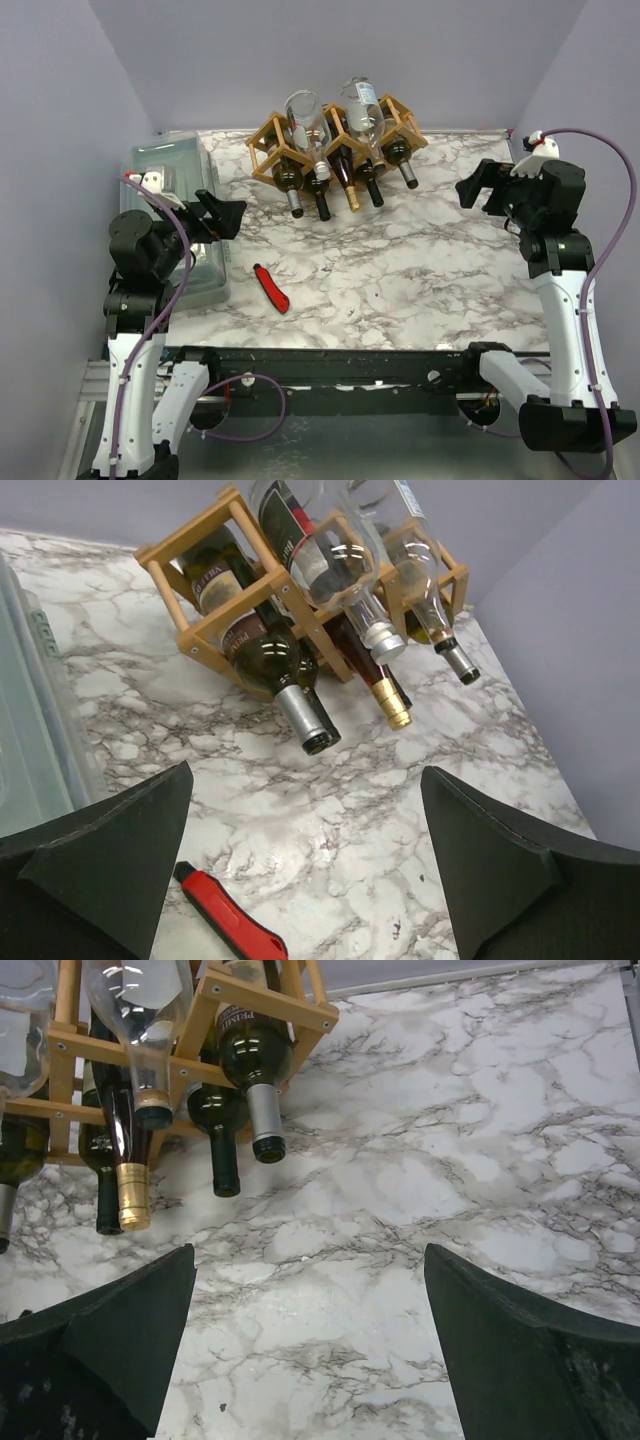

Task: Take the wine bottle off the wine rack
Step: Pick up the wine bottle from the wine rack.

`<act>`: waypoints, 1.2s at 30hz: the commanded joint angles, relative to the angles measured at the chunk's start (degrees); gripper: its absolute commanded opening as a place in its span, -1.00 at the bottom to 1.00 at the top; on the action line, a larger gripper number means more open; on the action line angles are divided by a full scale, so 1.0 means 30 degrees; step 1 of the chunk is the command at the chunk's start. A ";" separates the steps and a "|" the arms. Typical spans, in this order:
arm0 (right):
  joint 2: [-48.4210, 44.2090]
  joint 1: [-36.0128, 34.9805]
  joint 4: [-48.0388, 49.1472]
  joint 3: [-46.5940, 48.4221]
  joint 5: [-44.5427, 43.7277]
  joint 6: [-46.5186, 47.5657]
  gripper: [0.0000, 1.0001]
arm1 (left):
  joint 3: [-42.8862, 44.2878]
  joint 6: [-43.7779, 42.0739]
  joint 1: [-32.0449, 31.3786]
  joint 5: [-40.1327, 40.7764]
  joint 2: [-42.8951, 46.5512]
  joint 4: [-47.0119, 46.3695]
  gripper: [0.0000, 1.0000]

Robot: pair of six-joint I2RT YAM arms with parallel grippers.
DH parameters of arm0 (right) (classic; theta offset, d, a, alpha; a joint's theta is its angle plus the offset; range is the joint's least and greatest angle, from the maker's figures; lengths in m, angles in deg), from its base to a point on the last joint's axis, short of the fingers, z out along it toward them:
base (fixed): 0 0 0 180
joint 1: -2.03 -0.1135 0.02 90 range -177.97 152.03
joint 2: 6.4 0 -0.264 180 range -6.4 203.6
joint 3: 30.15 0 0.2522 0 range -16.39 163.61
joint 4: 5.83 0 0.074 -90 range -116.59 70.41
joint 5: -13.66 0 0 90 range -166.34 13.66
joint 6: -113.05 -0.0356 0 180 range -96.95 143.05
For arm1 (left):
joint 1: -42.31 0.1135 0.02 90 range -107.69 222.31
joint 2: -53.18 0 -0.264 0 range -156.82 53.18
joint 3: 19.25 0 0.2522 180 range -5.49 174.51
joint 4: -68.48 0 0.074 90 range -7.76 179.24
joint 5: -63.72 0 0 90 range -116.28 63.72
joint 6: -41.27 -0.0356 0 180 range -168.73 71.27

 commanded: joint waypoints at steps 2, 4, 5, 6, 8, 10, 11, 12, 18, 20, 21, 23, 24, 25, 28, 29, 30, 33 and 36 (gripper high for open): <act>0.0029 -0.0125 -0.0146 0.0581 -0.0260 -0.0366 1.00 | 0.1095 0.0803 0.0110 -0.2322 -0.0300 0.0728 0.97; 0.0154 -0.0120 -0.0077 0.0572 -0.0036 -0.0399 1.00 | 0.1411 0.1085 0.0067 -0.2803 -0.0499 0.0888 0.98; 0.0199 -0.0113 0.0003 0.0544 0.0072 -0.0401 1.00 | 0.1552 0.1220 0.0012 -0.3032 -0.0579 0.0978 0.97; 0.0230 -0.0101 0.0084 0.0492 0.0163 -0.0401 1.00 | 0.1647 0.1317 -0.0190 -0.3218 -0.0666 0.1019 0.98; 0.0360 -0.0126 0.0250 0.0407 0.0609 -0.0386 1.00 | 0.1932 0.1233 -0.0954 -0.3034 -0.0852 0.1310 0.97; 0.0534 -0.0102 0.0448 0.0280 0.1284 -0.0208 1.00 | 0.2267 0.0863 -0.2315 -0.1942 -0.1018 0.1774 0.98; 0.0594 -0.0110 0.0539 0.0193 0.1799 -0.0012 1.00 | 0.2529 0.0528 -0.3283 -0.0849 -0.1173 0.2181 0.97; 0.0654 -0.0130 0.0589 0.0095 0.2261 0.0357 1.00 | 0.2784 0.0182 -0.4216 0.0241 -0.1396 0.2665 0.97; 0.0509 -0.0106 0.0503 -0.0752 0.7168 0.4753 1.00 | 0.4281 -0.0929 -0.8623 0.7019 -0.3527 0.4887 0.97; 0.0404 -0.0126 0.0097 -0.1051 0.8013 0.5740 1.00 | 0.4527 -0.1256 -0.9621 0.8750 -0.4273 0.5147 0.97; 0.0311 -0.0115 0.0110 -0.1240 0.8152 0.5932 1.00 | 0.4591 -0.1329 -0.9897 0.9096 -0.4591 0.5172 0.97; 0.0159 -0.0102 0.0136 -0.1777 0.8277 0.6338 1.00 | 0.4794 -0.1274 -1.0230 0.9151 -0.5166 0.5140 0.98; 0.0096 -0.0111 0.0245 -0.2122 0.8447 0.6537 1.00 | 0.4911 -0.1210 -1.0345 0.9051 -0.5450 0.5097 0.97; 0.0064 -0.0118 0.0327 -0.2396 0.8529 0.6671 1.00 | 0.5006 -0.1193 -1.0441 0.8954 -0.5739 0.5035 0.97; 0.0017 -0.0109 0.0964 -0.3305 0.8612 0.6759 1.00 | 0.5287 -0.1036 -1.0517 0.8447 -0.6369 0.4631 0.98; 0.0024 -0.0113 0.1205 -0.3539 0.8490 0.6806 1.00 | 0.5336 -0.0927 -1.0509 0.8116 -0.6573 0.4362 0.97; 0.0074 -0.0127 0.1572 -0.3857 0.8385 0.6897 1.00 | 0.5305 -0.0668 -1.0528 0.7834 -0.6722 0.4064 0.97; 0.0465 -0.0108 0.2297 -0.4470 0.8674 0.6981 1.00 | 0.5100 0.0196 -1.0532 0.6839 -0.7174 0.3022 0.97; 0.0610 -0.0106 0.2756 -0.4796 0.9718 0.7037 1.00 | 0.4900 0.0804 -1.0529 0.6482 -0.7575 0.2430 0.97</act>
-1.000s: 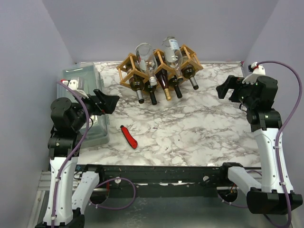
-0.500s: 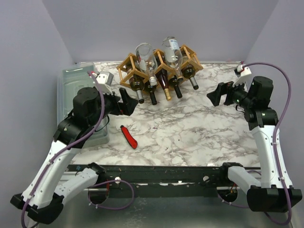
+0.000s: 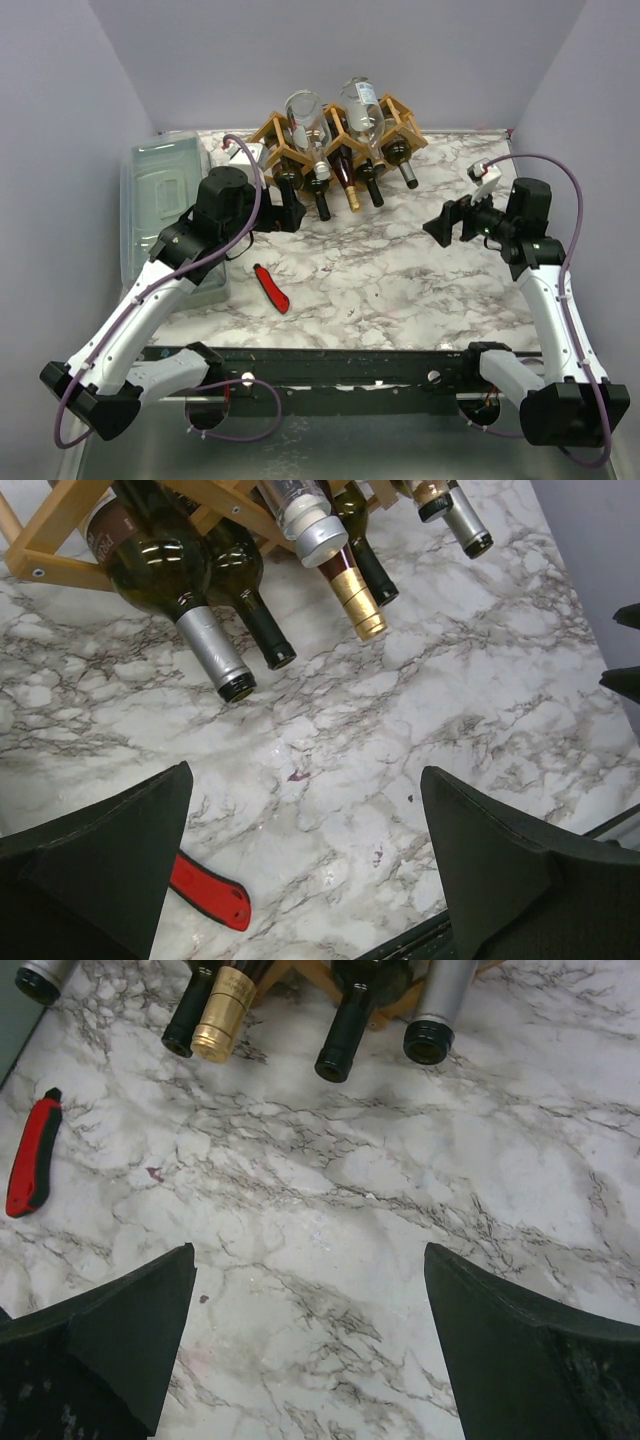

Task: Take the wine bottle off the wine rack
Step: Pick up the wine bottle from the wine rack.

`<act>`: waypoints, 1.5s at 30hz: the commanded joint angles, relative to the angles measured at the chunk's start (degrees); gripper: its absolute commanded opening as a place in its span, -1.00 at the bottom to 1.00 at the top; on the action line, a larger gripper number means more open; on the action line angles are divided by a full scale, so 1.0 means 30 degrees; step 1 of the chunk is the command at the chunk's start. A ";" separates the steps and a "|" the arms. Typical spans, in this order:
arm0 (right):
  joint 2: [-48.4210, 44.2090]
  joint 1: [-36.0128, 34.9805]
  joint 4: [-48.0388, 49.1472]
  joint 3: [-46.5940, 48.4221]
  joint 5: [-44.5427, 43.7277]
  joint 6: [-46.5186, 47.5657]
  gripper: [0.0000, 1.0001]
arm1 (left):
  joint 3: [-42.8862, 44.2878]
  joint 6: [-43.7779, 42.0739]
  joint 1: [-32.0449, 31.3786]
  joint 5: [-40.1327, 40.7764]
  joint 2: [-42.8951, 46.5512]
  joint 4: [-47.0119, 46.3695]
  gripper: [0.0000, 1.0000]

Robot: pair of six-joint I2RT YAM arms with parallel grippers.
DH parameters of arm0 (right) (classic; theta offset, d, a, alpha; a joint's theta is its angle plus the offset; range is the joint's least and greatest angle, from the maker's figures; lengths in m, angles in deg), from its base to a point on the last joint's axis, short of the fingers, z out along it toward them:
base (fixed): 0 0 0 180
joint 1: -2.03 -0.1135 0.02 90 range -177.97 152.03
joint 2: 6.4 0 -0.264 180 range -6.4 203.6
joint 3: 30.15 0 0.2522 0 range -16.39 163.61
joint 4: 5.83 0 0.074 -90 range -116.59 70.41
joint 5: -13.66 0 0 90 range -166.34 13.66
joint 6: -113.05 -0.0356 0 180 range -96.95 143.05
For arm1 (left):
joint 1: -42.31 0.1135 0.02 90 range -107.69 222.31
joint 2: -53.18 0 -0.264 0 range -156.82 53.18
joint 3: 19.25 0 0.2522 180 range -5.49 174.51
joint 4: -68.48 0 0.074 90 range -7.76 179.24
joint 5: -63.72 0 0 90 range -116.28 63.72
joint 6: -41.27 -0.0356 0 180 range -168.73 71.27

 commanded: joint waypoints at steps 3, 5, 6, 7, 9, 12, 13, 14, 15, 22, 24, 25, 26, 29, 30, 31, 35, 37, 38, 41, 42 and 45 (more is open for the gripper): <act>0.0162 -0.0076 0.1572 -0.0751 0.2170 0.0544 1.00 | 0.0021 0.1404 -0.0097 -0.0921 -0.0679 -0.1670 0.97; 0.0119 -0.0084 0.1661 -0.0994 0.2143 0.0590 1.00 | -0.0095 0.1485 -0.0085 -0.0932 -0.0774 -0.1840 0.98; 0.0118 -0.0062 0.1722 -0.1198 0.2195 0.0709 1.00 | -0.0100 0.1597 -0.0110 -0.0930 -0.0828 -0.1932 0.97; 0.0154 -0.0063 0.1598 -0.1312 0.2208 0.1057 1.00 | -0.0099 0.1714 -0.0110 -0.0915 -0.0890 -0.2033 0.97; 0.0266 -0.0061 0.1879 -0.1812 0.2120 0.1085 1.00 | -0.0099 0.2019 -0.0111 -0.0927 -0.1040 -0.2282 0.97; 0.0465 -0.0066 0.2090 -0.2219 0.2195 0.1061 1.00 | -0.0099 0.2478 -0.0111 -0.1390 -0.1328 -0.2583 0.97; 0.0477 -0.0058 0.1797 -0.1956 0.1971 0.1279 1.00 | -0.0153 0.2596 -0.0094 -0.1418 -0.1410 -0.2734 0.98; 0.0493 -0.0077 0.1517 -0.1737 0.1528 0.1241 1.00 | -0.0265 0.2714 -0.0114 -0.1466 -0.1469 -0.2920 0.97; 0.0546 -0.0058 0.1542 -0.1637 0.1344 0.1069 1.00 | -0.0367 0.2829 -0.0101 -0.1470 -0.1501 -0.3081 0.97; 0.0876 -0.0072 0.0961 -0.1633 0.1021 0.0769 1.00 | -0.1019 0.3396 -0.0102 -0.1362 -0.1916 -0.4129 0.97; 0.1017 -0.0057 0.0848 -0.1542 0.1019 0.0764 1.00 | -0.1036 0.3441 -0.0115 -0.1231 -0.2038 -0.4221 0.97; 0.1063 -0.0074 0.0816 -0.1509 0.1019 0.0788 1.00 | -0.1036 0.3441 -0.0117 -0.1166 -0.2139 -0.4224 0.97; 0.1144 -0.0073 0.0786 -0.1454 0.1019 0.0809 1.00 | -0.0986 0.3427 -0.0119 -0.1105 -0.2227 -0.4237 0.97; 0.1271 -0.0065 0.0697 -0.1433 0.0997 0.0908 1.00 | -0.0727 0.3295 -0.0113 -0.1093 -0.2500 -0.4211 0.97; 0.1269 -0.0058 0.0697 -0.1446 0.1015 0.0919 1.00 | -0.0639 0.3297 -0.0099 -0.1107 -0.2607 -0.4192 0.97; 0.1283 -0.0066 0.0668 -0.1440 0.0994 0.0937 1.00 | -0.0494 0.3333 -0.0112 -0.1093 -0.2750 -0.4206 0.97; 0.1282 -0.0060 0.0668 -0.1453 0.0756 0.0997 1.00 | 0.0451 0.3770 -0.0111 0.0014 -0.3589 -0.3466 0.97; 0.1281 -0.0076 0.0638 -0.1438 0.0783 0.0978 1.00 | 0.0991 0.3912 -0.0106 0.0537 -0.4004 -0.3088 0.97; 0.1300 -0.0083 0.0617 -0.1452 0.0812 0.0985 1.00 | 0.1364 0.3882 -0.0126 0.0842 -0.4212 -0.2843 0.97; 0.1442 -0.0086 0.0583 -0.1399 0.0928 0.1007 1.00 | 0.2232 0.3679 -0.0176 0.1742 -0.4922 -0.2398 0.97; 0.1462 -0.0062 0.0578 -0.1412 0.0946 0.1000 1.00 | 0.2545 0.3540 -0.0174 0.2049 -0.5133 -0.2396 0.97; 0.1454 -0.0075 0.0609 -0.1447 0.0881 0.1005 1.00 | 0.3599 0.3048 -0.0178 0.3002 -0.5975 -0.2216 0.97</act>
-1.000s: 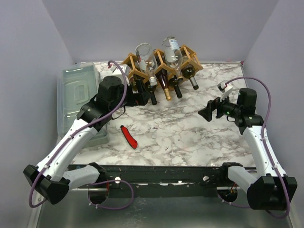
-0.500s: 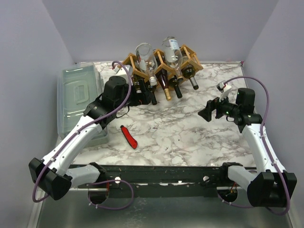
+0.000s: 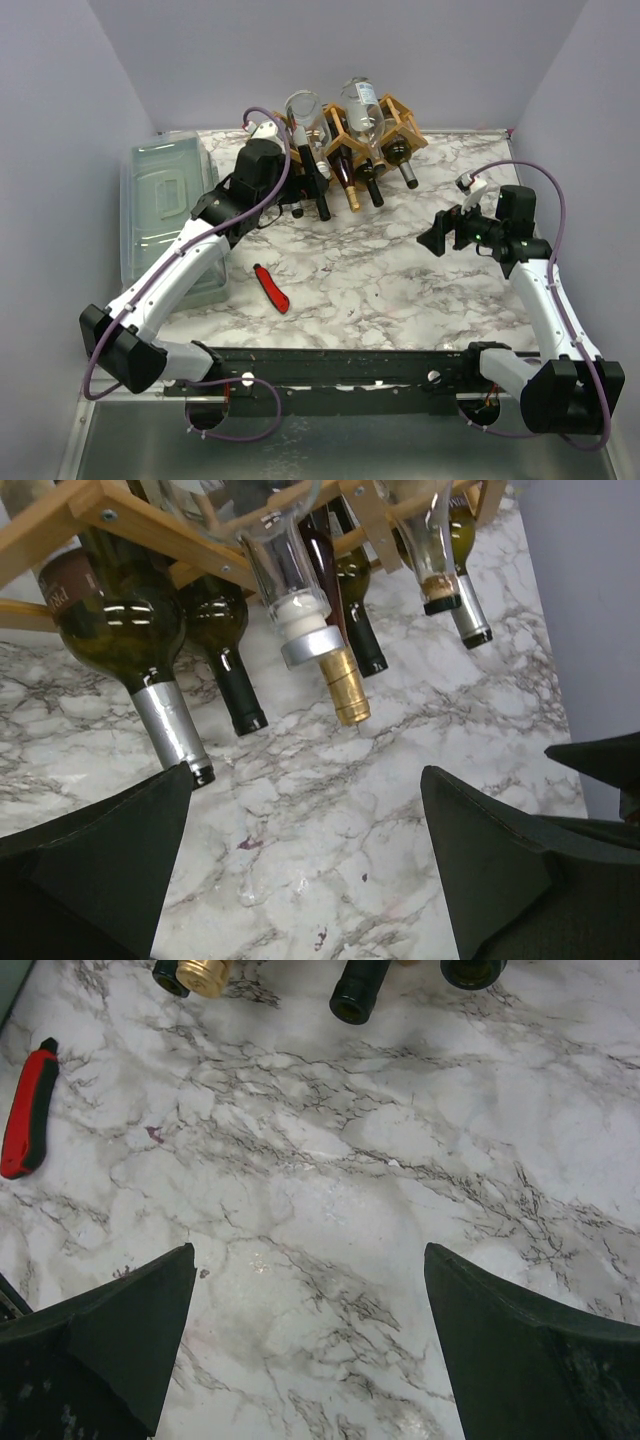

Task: Take the wine bottle off the wine rack
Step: Pick up the wine bottle from the wine rack.

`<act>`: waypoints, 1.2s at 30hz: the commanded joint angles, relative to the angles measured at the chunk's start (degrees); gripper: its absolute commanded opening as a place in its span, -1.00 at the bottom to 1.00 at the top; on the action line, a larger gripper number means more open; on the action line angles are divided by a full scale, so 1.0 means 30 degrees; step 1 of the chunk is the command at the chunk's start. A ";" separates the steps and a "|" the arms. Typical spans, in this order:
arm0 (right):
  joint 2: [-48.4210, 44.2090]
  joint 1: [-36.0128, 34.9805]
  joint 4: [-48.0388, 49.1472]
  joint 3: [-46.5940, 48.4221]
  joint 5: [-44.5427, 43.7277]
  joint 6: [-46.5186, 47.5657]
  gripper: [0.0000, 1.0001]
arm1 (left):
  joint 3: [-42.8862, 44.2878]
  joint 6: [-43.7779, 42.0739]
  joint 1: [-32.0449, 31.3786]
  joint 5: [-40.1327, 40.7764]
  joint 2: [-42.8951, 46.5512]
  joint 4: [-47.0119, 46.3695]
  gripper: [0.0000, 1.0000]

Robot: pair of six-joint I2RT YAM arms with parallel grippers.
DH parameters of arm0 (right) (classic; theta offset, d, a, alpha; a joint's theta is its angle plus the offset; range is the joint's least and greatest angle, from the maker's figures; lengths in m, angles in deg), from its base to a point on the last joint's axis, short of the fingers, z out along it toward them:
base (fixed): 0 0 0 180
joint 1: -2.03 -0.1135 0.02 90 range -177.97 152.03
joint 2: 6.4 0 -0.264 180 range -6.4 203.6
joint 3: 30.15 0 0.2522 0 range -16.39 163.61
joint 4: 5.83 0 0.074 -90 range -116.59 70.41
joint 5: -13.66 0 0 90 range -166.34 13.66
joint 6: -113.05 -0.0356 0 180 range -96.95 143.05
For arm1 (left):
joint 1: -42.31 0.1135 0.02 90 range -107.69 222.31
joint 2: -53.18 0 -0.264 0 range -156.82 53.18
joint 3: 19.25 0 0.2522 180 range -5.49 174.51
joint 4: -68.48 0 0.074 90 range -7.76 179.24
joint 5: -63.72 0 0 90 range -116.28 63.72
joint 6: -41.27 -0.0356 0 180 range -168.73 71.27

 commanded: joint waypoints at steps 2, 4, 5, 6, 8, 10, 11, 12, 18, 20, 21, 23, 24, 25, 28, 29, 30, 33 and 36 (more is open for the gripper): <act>0.0066 -0.0070 -0.0401 0.0508 -0.0407 0.0265 1.00 | 0.2375 -0.0897 -0.0106 0.2700 -0.1436 0.0961 0.95; 0.0072 -0.0059 -0.0382 0.0490 -0.0540 0.0272 1.00 | 0.2815 -0.1242 -0.0128 0.3160 -0.1762 0.0999 0.92; 0.0101 -0.0072 -0.0389 0.0494 -0.0582 0.0282 1.00 | 0.2896 -0.1399 -0.0128 0.3301 -0.1874 0.0975 0.92; 0.0092 -0.0069 -0.0389 0.0496 -0.0586 0.0291 1.00 | 0.2947 -0.1622 -0.0094 0.3450 -0.1927 0.0984 0.92; 0.0107 -0.0050 -0.0417 0.0491 -0.0558 0.0313 1.00 | 0.2811 -0.2023 0.0042 0.3514 -0.1952 0.0962 0.92; 0.0168 -0.0050 -0.0455 0.0513 -0.0500 0.0329 1.00 | 0.2412 -0.2084 0.0447 0.2887 -0.1916 0.0798 0.90; 0.0206 -0.0051 -0.0452 0.0552 -0.0483 0.0349 1.00 | 0.2087 -0.1908 0.0781 0.2233 -0.1856 0.0662 0.88; 0.0277 -0.0066 -0.0492 0.0565 -0.0454 0.0366 1.00 | 0.1802 -0.1631 0.1079 0.1606 -0.1784 0.0445 0.85; 0.0373 -0.0066 -0.0507 0.0575 -0.0519 0.0415 1.00 | -0.0136 -0.0673 0.2280 -0.0388 -0.1510 -0.0819 0.78; 0.0383 -0.0066 -0.0507 0.0574 -0.0525 0.0407 1.00 | -0.0919 -0.0457 0.2625 -0.0840 -0.1441 -0.1588 0.76; 0.0390 -0.0062 -0.0507 0.0583 -0.0526 0.0430 1.00 | -0.1316 -0.0335 0.2778 -0.1117 -0.1418 -0.2024 0.74; 0.0378 -0.0076 -0.0477 0.0561 -0.0540 0.0428 1.00 | -0.1924 -0.0173 0.3131 -0.1513 -0.1432 -0.2729 0.71; 0.0398 -0.0063 -0.0477 0.0553 -0.0544 0.0429 1.00 | -0.2188 -0.0213 0.3300 -0.1687 -0.1469 -0.3084 0.68; 0.0398 -0.0064 -0.0477 0.0552 -0.0556 0.0441 1.00 | -0.2351 -0.0265 0.3393 -0.1815 -0.1558 -0.3325 0.65; 0.0425 -0.0061 -0.0426 0.0530 -0.0528 0.0458 1.00 | -0.2628 -0.0384 0.3661 -0.1869 -0.2000 -0.3937 0.60; 0.0424 -0.0079 -0.0447 0.0537 -0.0556 0.0458 1.00 | -0.2637 -0.0370 0.3741 -0.1843 -0.2228 -0.3987 0.59; 0.0391 -0.0070 -0.0448 0.0514 -0.0600 0.0484 1.00 | -0.2610 -0.0355 0.3808 -0.2309 -0.2463 -0.4072 0.58; 0.0337 -0.0078 -0.0420 0.0479 -0.0695 0.0516 1.00 | -0.2680 -0.0261 0.3900 -0.2497 -0.2956 -0.4484 0.55; 0.0324 -0.0058 -0.0403 0.0437 -0.0754 0.0532 1.00 | -0.2813 -0.0202 0.3959 -0.2816 -0.3368 -0.5064 0.48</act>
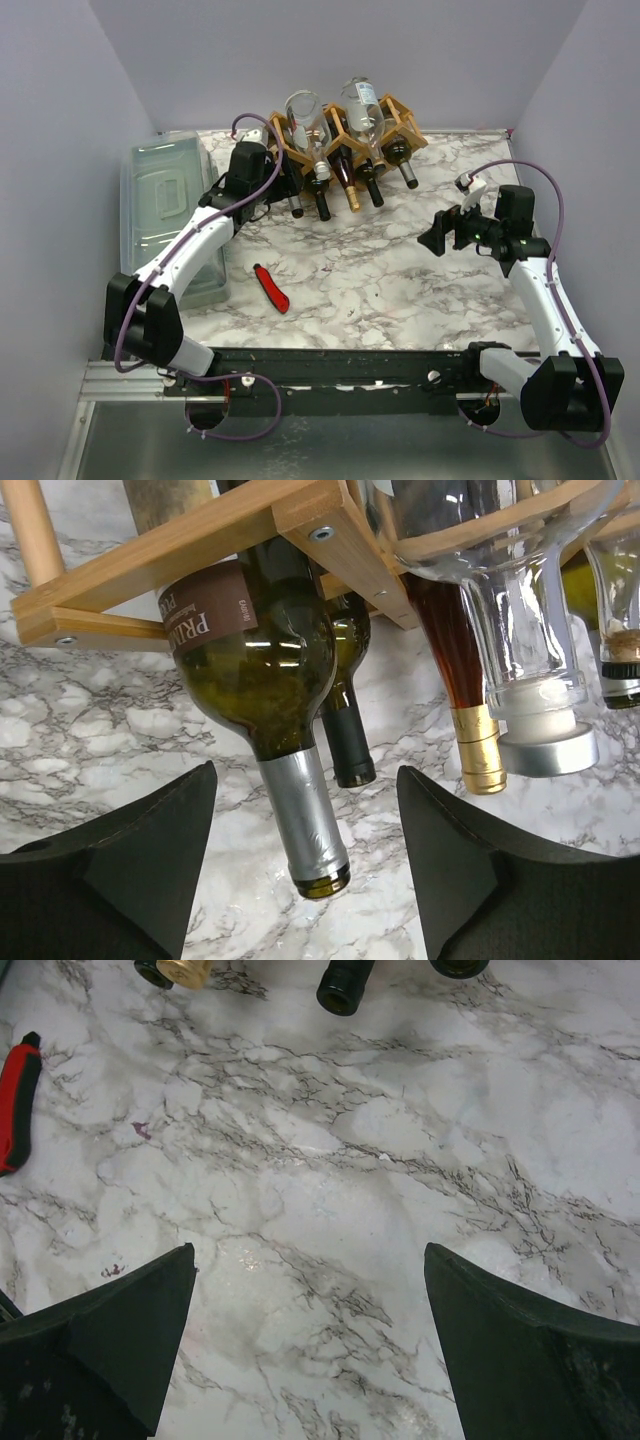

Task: Take the wine bottle off the wine rack
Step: Pick up the wine bottle from the wine rack.

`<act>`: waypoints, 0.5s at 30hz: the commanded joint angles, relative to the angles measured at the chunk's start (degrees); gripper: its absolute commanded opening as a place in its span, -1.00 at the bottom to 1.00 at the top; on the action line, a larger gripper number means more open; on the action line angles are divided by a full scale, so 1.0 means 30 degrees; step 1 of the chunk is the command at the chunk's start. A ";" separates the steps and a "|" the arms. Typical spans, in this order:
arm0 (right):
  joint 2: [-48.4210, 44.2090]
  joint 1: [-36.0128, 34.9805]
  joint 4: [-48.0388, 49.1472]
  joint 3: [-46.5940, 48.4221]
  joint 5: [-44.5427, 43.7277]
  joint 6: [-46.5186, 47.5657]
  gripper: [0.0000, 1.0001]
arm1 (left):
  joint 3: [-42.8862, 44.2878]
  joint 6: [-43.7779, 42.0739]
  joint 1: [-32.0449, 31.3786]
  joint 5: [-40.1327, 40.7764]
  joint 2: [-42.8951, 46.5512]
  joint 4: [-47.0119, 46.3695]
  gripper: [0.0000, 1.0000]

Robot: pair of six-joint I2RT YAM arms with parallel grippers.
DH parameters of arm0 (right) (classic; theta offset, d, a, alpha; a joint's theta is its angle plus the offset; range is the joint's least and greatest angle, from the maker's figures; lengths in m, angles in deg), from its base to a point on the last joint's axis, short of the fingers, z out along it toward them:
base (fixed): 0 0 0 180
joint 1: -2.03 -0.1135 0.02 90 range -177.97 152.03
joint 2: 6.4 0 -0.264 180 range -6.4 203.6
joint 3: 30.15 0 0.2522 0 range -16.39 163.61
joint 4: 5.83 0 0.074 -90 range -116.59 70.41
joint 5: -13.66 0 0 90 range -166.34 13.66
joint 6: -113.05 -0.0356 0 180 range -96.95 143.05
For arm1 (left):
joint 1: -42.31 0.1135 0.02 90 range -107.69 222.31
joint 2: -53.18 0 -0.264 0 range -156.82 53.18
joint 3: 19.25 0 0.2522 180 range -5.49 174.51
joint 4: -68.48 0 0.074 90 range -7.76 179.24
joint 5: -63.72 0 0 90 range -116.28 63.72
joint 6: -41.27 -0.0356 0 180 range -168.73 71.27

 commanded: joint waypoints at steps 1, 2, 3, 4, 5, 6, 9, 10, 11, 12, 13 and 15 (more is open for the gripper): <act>0.0062 -0.0068 -0.0326 0.0439 -0.0402 0.0313 1.00 | -0.0270 0.0212 0.0112 -0.1048 -0.0776 -0.1446 0.46; 0.0059 -0.0073 -0.0339 0.0448 -0.0405 0.0313 1.00 | -0.0263 0.0229 0.0119 -0.1053 -0.0884 -0.1545 0.45; 0.0062 -0.0059 -0.0328 0.0450 -0.0416 0.0325 1.00 | -0.0320 0.0271 0.0141 -0.1051 -0.0959 -0.1630 0.45; 0.0067 -0.0056 -0.0324 0.0426 -0.0431 0.0343 1.00 | -0.0378 0.0308 0.0123 -0.1058 -0.1016 -0.1773 0.45; 0.0062 -0.0077 -0.0339 0.0436 -0.0434 0.0344 1.00 | -0.0489 0.0327 0.0141 -0.1051 -0.1089 -0.1872 0.44; 0.0096 -0.0070 -0.0331 0.0436 -0.0433 0.0329 1.00 | -0.0521 0.0344 0.0156 -0.1036 -0.1191 -0.1936 0.43; 0.0098 -0.0061 -0.0353 0.0457 -0.0423 0.0349 1.00 | -0.0677 0.0458 0.0206 -0.0948 -0.1606 -0.2030 0.39; 0.0114 -0.0068 -0.0353 0.0472 -0.0434 0.0356 1.00 | -0.0760 0.0481 0.0207 -0.0861 -0.1691 -0.2089 0.38; 0.0115 -0.0065 -0.0353 0.0454 -0.0430 0.0379 1.00 | -0.0821 0.0534 0.0207 -0.0789 -0.1794 -0.2160 0.38; 0.0122 -0.0067 -0.0375 0.0477 -0.0434 0.0373 1.00 | -0.0908 0.0580 0.0222 -0.0734 -0.1851 -0.2278 0.36; 0.0109 -0.0059 -0.0353 0.0476 -0.0434 0.0357 1.00 | -0.0979 0.0609 0.0207 -0.0646 -0.1913 -0.2393 0.33; 0.0103 -0.0055 -0.0374 0.0476 -0.0434 0.0360 1.00 | -0.1003 0.0674 0.0207 -0.0536 -0.2064 -0.2501 0.31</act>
